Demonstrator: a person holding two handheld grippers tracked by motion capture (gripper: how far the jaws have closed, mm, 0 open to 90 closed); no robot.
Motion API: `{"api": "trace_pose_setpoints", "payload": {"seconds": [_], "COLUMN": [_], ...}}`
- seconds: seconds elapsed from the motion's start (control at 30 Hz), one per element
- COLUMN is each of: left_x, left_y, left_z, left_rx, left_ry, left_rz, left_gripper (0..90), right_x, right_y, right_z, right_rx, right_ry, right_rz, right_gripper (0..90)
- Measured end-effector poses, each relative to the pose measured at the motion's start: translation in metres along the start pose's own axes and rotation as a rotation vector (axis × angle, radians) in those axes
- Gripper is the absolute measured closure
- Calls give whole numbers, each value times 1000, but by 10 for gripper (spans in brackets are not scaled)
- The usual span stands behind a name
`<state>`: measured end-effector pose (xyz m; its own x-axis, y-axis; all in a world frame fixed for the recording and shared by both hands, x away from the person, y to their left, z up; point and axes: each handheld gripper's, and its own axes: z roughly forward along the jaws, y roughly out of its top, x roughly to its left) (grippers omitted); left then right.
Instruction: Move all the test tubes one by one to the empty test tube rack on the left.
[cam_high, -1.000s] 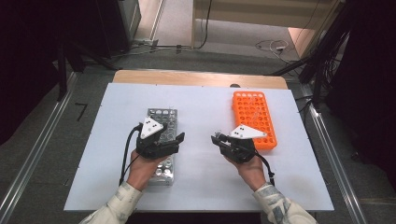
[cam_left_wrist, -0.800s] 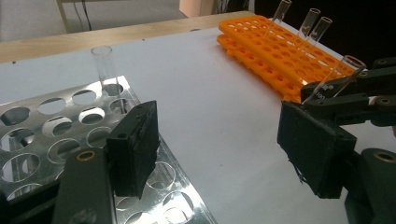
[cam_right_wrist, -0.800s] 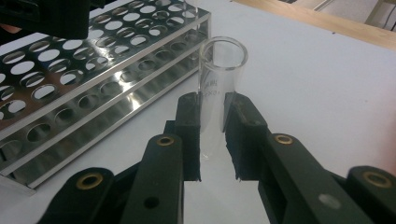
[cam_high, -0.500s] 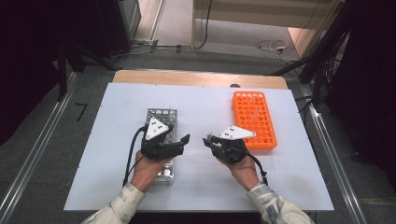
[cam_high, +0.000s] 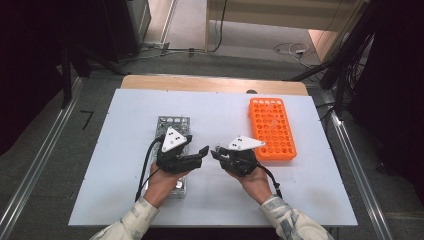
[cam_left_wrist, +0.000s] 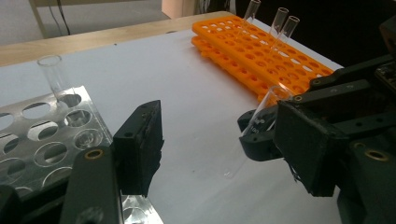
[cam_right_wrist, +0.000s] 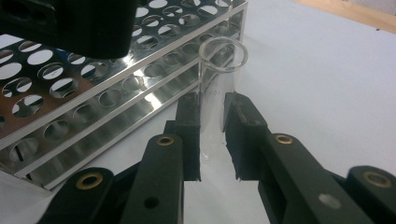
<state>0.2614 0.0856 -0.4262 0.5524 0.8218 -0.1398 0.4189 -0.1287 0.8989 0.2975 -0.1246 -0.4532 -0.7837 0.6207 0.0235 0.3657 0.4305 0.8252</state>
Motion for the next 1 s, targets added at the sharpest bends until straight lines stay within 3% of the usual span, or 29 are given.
{"api": "trace_pose_setpoints", "payload": {"seconds": [0.47,1.0], "left_x": [-10,-17], "left_y": [1,-1], "left_z": [8,16], "left_rx": [9,18], "left_ry": [-54,-83], "left_rz": [28,62], "left_gripper": [477,657], "right_x": [8,12], "right_y": [4,5], "right_z": [3,3], "right_rx": [0,1], "right_ry": [24,37], "right_rz": [-14,-22], "right_gripper": [734,734]}}
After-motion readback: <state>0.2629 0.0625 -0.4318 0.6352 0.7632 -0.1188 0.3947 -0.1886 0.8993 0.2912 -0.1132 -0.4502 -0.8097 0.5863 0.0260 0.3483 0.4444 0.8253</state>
